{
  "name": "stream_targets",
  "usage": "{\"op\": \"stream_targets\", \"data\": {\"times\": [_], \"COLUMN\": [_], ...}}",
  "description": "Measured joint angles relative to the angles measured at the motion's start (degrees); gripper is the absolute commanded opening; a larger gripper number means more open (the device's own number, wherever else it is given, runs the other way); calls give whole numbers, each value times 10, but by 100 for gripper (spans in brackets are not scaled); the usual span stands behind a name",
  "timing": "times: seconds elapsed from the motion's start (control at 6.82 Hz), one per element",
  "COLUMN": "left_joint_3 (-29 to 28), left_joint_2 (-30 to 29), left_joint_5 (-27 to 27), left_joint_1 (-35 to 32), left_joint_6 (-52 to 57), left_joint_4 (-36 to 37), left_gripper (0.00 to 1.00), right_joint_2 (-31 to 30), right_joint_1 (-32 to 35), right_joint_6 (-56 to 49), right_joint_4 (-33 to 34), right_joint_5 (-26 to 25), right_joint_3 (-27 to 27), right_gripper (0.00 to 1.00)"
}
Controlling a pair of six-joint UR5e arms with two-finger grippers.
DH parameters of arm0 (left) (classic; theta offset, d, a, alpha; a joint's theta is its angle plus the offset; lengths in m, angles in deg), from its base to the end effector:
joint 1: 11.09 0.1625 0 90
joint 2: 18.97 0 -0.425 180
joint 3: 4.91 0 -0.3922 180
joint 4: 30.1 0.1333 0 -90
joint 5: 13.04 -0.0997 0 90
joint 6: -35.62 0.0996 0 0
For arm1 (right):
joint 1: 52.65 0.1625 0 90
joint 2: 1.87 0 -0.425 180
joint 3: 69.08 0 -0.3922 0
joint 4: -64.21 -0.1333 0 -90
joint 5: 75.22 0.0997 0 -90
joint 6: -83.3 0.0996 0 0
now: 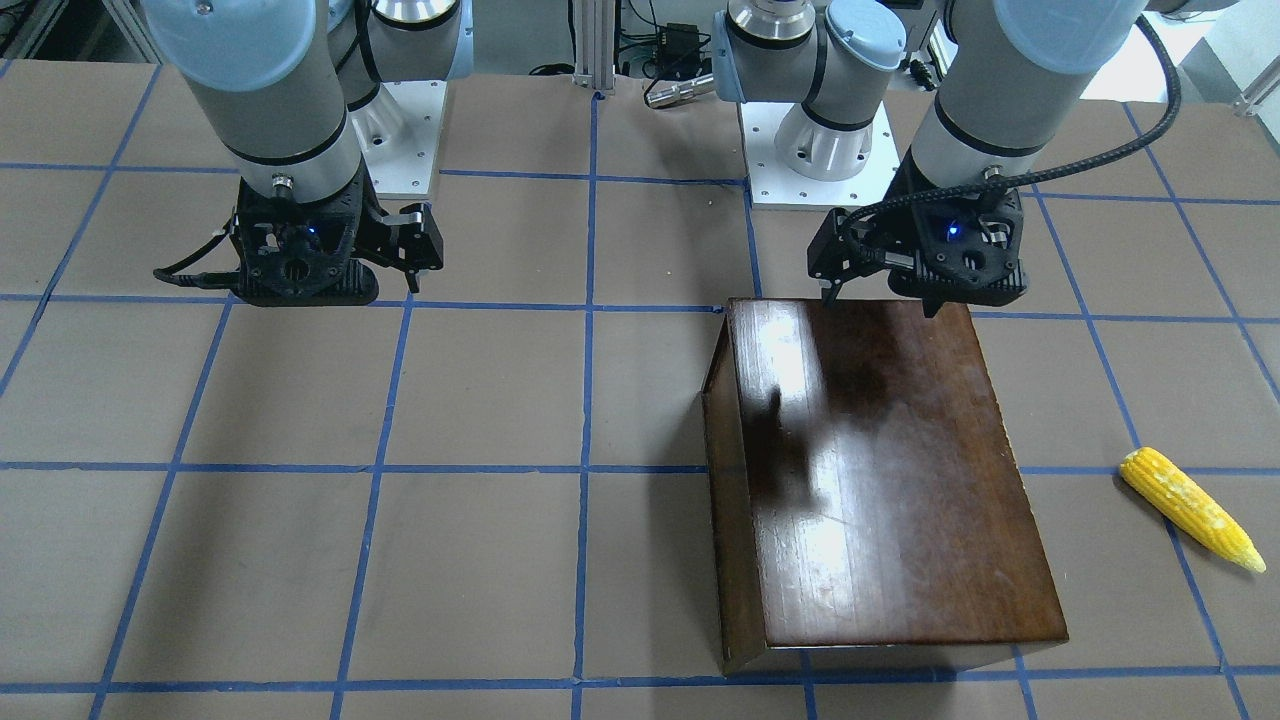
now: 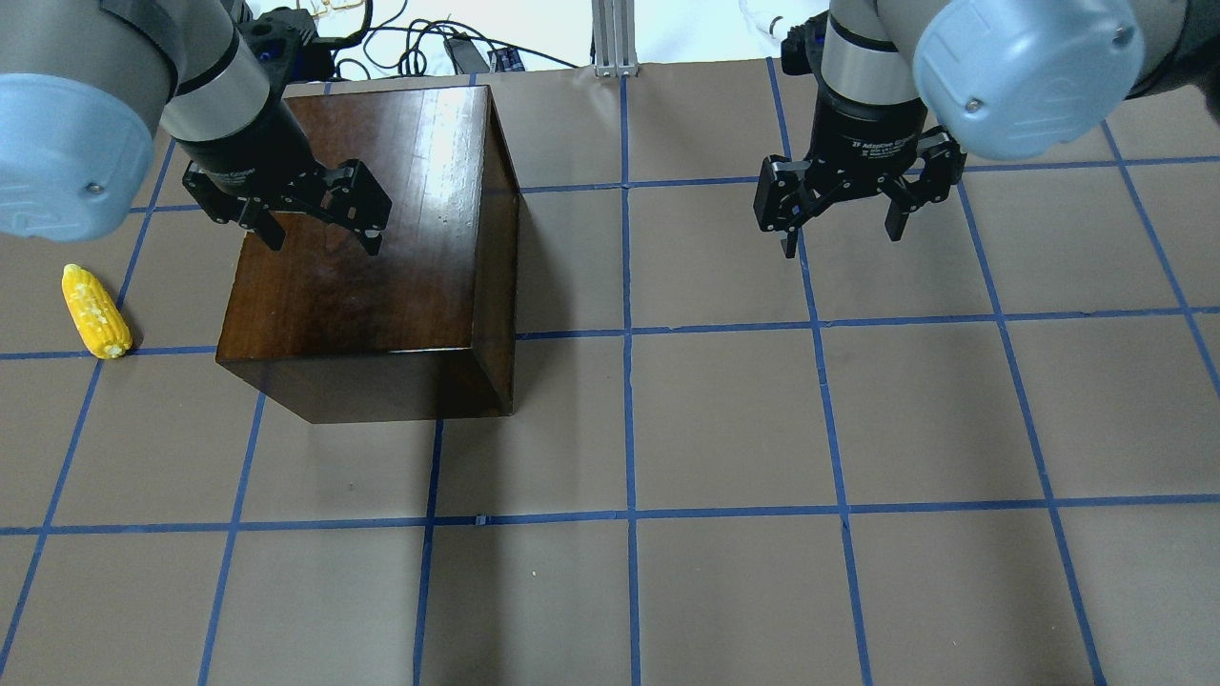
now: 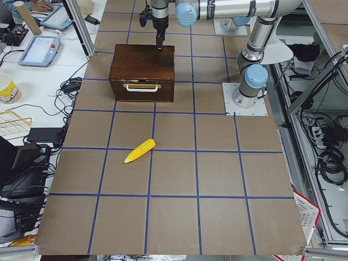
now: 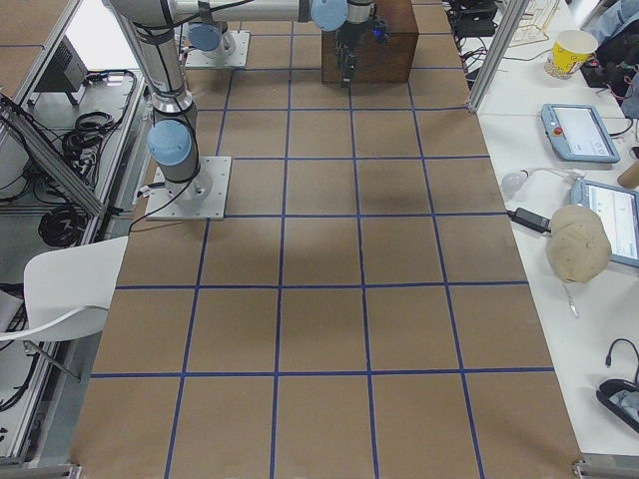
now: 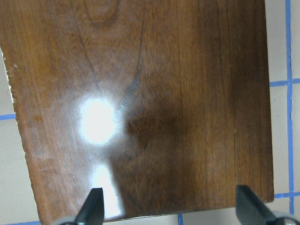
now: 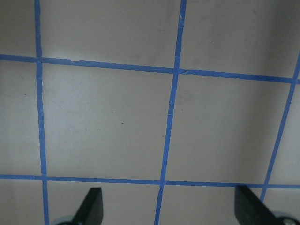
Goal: Open drawer and put corn inside
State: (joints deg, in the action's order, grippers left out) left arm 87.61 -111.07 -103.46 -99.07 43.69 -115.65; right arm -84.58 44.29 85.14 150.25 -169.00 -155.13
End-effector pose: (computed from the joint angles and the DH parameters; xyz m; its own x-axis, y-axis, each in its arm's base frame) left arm -0.1147 -0.5103 0.4557 -0.9944 0.1054 -0.0068 0.1054 0.9944 0.0040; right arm 0.1901 -0.5125 0.4500 -0.9928 -0.0972 0.0694 -0.0880 0.9883 0.1249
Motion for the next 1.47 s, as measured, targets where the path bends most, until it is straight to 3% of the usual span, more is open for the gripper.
{"op": "stream_targets", "data": {"times": [1.47], "left_joint_3": [-2], "left_joint_2": [-5], "left_joint_5": [1], "left_joint_1": [0], "left_joint_6": [1], "left_joint_4": [9], "left_gripper": [100], "right_joint_2": [0], "right_joint_1": [0], "right_joint_6": [0], "right_joint_4": [0], "right_joint_5": [0], "right_joint_3": [0], "right_gripper": [100]}}
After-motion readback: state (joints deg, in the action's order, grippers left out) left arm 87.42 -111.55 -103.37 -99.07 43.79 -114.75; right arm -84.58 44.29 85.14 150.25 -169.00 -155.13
